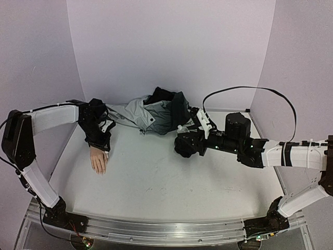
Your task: Paint the nails
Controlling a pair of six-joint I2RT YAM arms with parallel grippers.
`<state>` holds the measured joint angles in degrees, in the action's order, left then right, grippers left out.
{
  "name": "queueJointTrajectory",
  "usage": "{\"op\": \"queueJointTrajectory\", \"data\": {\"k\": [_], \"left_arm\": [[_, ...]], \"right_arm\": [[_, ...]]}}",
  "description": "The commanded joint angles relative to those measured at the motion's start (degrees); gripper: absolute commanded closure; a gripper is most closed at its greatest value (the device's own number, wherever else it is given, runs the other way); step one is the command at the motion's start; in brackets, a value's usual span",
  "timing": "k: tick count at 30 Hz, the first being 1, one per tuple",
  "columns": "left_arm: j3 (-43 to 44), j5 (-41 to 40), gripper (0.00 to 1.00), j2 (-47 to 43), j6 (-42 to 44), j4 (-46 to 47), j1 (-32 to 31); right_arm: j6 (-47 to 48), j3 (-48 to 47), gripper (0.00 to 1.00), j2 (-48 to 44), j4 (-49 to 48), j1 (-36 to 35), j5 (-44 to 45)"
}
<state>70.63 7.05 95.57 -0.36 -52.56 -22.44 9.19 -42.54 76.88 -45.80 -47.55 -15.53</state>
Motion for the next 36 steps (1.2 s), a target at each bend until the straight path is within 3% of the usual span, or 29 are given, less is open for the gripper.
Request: {"op": "queueJointTrajectory", "data": {"k": [1,7,16,23,30,36], "left_arm": [[7.49,6.23,1.00,-5.87,-2.36,2.02,0.29],[12.91,18.53,1.00,-9.44,-6.21,10.16,0.00],[11.09,25.40,1.00,-16.00,-9.58,21.98,-3.78],[2.88,32.28,1.00,-23.91,-7.01,31.33,-5.85],[1.11,39.31,1.00,-25.65,-3.64,31.65,-9.99],[0.59,39.60,1.00,-25.29,-3.54,31.82,-11.11]], "right_arm": [[-1.44,-1.29,1.00,-1.57,-3.70,-0.35,3.06],[-4.90,-1.77,1.00,-5.21,-2.18,-0.35,6.30],[-12.96,-0.79,1.00,-6.84,-3.45,-1.99,4.33],[-13.19,-5.15,1.00,0.25,-5.34,-5.86,1.92],[-12.79,-12.66,1.00,10.07,-7.03,-8.72,2.40],[-11.68,-17.71,1.00,15.82,-7.37,-10.99,3.19]]}}
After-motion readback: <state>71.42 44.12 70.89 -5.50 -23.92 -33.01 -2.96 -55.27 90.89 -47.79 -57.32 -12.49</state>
